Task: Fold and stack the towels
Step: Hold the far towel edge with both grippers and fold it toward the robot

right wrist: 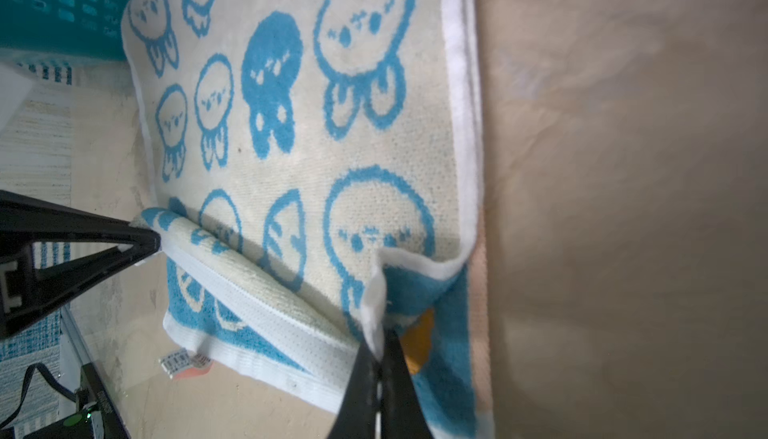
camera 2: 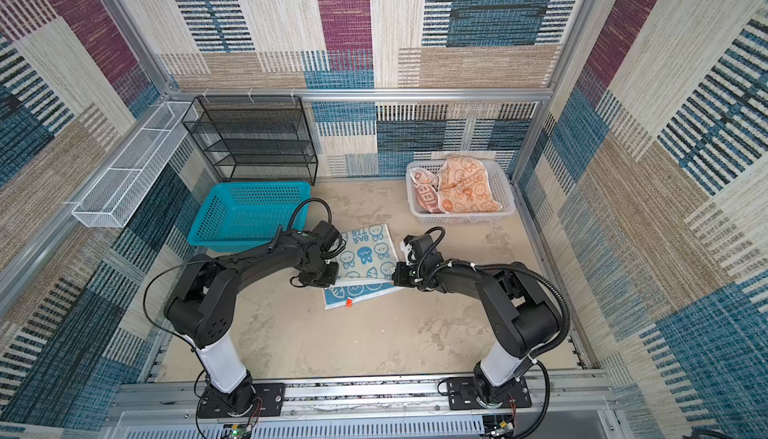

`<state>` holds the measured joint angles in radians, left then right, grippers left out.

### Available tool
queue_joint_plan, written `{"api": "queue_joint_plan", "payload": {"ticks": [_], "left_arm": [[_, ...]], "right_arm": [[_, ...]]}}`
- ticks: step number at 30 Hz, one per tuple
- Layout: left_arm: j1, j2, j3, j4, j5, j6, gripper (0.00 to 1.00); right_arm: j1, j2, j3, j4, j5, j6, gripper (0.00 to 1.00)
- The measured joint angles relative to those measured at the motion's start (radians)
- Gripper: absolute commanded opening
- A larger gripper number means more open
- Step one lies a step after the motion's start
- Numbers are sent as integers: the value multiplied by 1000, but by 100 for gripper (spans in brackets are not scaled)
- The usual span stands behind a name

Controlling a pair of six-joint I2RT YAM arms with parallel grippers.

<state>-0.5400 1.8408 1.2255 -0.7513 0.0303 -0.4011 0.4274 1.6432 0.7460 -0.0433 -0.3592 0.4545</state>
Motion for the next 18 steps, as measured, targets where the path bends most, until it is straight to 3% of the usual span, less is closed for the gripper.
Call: {"api": "queue_joint_plan", "payload": {"ticks": [7, 13, 18], "left_arm": [[-27, 25, 66, -2, -12, -5, 0], [-86, -68, 36, -36, -34, -24, 0], [-133, -59, 1, -41, -35, -44, 0]], "right_arm": [[-42, -8, 40, -58, 6, -49, 0], [-45, -42, 36, -87, 27, -55, 0], [-45, -56, 4, -89, 30, -55, 0]]}}
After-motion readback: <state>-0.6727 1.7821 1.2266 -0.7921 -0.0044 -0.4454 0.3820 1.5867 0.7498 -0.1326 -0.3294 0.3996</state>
